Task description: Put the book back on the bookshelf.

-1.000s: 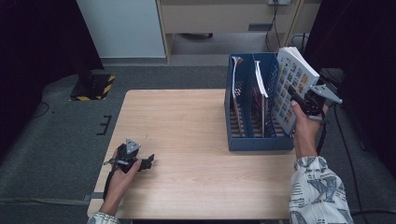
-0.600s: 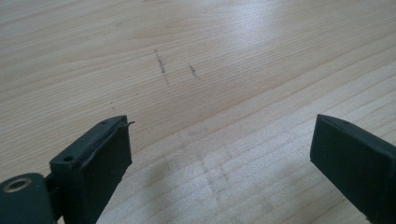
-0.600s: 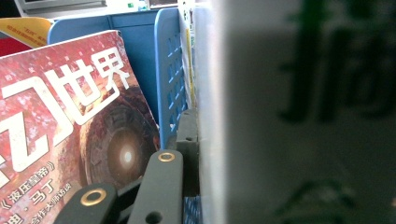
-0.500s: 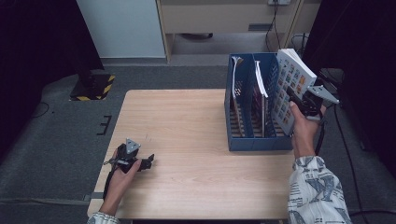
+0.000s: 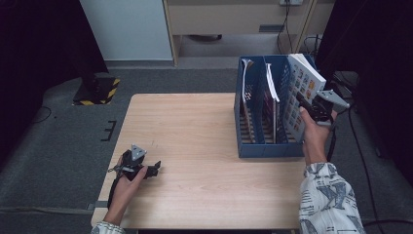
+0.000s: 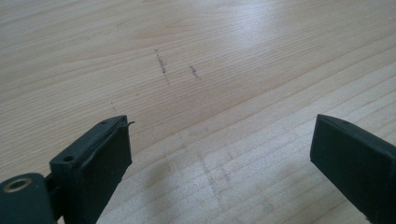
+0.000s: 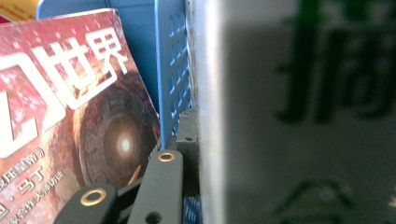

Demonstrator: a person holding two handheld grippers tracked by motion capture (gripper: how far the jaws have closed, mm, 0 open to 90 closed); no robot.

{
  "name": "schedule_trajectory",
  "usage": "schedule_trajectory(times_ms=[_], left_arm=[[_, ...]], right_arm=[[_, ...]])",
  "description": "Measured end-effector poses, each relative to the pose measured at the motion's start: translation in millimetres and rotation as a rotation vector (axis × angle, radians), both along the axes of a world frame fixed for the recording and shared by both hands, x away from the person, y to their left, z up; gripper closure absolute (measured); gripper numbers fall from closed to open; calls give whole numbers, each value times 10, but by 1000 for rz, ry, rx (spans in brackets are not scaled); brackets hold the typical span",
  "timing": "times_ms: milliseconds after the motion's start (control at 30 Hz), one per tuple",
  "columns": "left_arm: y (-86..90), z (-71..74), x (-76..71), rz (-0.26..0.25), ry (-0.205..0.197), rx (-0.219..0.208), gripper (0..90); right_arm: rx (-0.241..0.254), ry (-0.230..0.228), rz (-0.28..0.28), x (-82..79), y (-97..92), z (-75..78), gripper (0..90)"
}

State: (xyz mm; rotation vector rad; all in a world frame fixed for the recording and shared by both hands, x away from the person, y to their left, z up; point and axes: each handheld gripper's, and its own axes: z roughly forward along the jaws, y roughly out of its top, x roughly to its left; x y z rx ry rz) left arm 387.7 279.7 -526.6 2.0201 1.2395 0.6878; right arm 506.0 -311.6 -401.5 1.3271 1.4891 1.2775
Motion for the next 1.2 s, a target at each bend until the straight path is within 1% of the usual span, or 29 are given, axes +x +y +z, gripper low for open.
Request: schedule_trajectory(times_ms=[167,433,500,833,933,1000,1033,1167,1200], left_arm=[[-2,1,-1,-1,1,1,49],[-3,4,-1,-2,0,0,49],[0,12,-5,-2,-2,0,49],[5,17,-6,0,-5,-3,49],[6,21,-11,1,-6,-3,49],[3,23,-11,-1,-6,-2,49],[2,22,-10,-1,-6,-2,49],[3,20,-8,0,-5,-1,49],[8,25,-9,2,-8,-3,49]], right_arm=[[-1,16,1,-2,-1,-55,738],[-1,46,9,4,-12,-91,738],[-3,60,15,3,-7,-108,738],[3,67,22,-15,-2,-118,737],[5,81,29,-30,-18,-114,735],[16,84,33,-38,-27,-110,726],[27,70,35,-48,-34,-101,724],[9,73,30,-61,-46,-78,725],[20,70,24,-75,-63,-84,723]])
